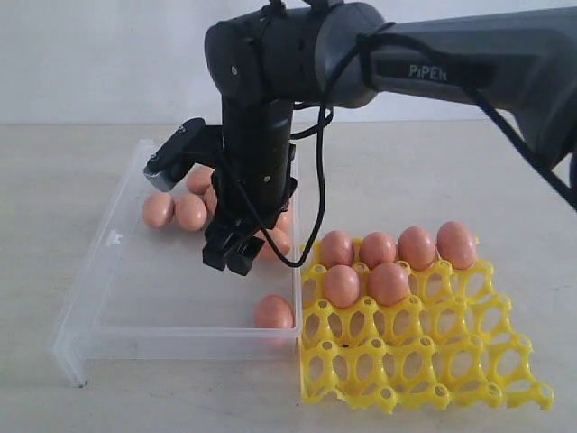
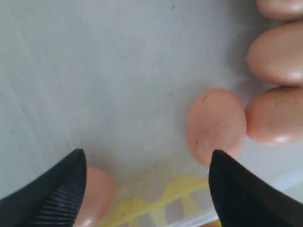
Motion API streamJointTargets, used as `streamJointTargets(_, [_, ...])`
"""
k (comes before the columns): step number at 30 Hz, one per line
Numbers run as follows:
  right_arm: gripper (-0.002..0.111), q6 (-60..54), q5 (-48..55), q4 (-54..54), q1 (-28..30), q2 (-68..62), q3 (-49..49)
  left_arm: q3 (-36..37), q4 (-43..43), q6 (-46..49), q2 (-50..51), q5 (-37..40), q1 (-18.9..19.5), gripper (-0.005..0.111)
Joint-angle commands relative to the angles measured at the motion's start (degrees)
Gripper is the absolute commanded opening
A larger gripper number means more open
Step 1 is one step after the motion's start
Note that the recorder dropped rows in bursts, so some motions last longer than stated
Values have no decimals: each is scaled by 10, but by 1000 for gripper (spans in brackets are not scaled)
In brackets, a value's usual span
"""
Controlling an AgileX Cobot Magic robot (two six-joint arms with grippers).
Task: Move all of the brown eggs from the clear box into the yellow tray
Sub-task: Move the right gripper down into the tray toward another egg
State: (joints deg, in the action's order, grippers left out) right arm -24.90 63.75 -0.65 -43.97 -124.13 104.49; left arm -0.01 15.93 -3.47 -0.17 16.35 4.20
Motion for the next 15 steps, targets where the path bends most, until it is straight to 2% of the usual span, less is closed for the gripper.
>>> streamJointTargets(1, [71, -14, -74, 6, 0, -16, 6, 0, -5, 1, 2, -3, -2, -4])
streamJointTargets(9, [71, -5, -81, 126, 1, -52, 6, 0, -5, 1, 2, -3, -2, -4])
streamJointTargets(15, [71, 42, -116, 117, 23, -91, 8, 0, -5, 1, 2, -3, -2, -4])
